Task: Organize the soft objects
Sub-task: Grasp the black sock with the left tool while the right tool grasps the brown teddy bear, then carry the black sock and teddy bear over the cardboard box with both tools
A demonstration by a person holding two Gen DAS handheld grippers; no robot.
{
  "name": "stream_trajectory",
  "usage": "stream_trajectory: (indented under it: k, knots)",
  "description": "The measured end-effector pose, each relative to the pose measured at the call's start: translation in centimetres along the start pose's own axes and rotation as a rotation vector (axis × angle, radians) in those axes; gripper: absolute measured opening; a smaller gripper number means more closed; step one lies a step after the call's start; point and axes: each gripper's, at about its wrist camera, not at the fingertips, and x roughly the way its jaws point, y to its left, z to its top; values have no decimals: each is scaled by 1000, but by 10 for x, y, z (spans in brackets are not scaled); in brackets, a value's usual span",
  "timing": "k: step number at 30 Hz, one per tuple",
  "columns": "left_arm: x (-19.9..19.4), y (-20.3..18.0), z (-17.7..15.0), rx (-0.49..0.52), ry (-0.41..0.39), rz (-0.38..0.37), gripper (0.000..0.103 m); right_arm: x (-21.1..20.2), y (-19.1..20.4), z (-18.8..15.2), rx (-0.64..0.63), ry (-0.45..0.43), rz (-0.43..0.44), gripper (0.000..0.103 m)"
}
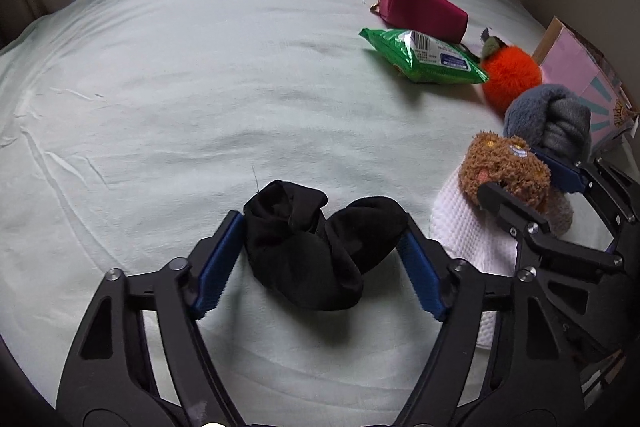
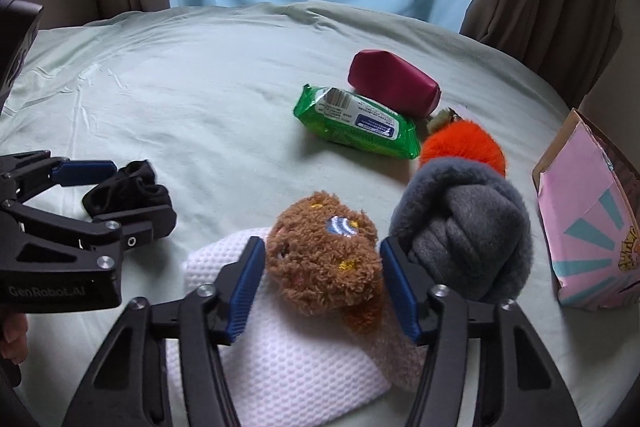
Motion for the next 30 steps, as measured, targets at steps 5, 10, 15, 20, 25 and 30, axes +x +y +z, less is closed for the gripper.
stream_trajectory:
  k: [5,10,15,20,25,30]
  knots:
    - [6,-1,-2,29,7,22,46,7,-2,3,-3,-9,1,46]
    - [5,2,1,27,3,13,28,7,-2,4,-11,2,11,41]
    - [4,2,4,16,7,13,27,5,-3,8,-5,17,19,37]
    - [-7,2,7,-5,-9,8,26,-3,-1,13,8,14,25,36]
    - [-27,2,13,-20,-31,15,26,-21,2,23,21,-11,39,36]
    - [-57,1,26,-41,-53,28,26,-51,-7,43,81,-32,63,36]
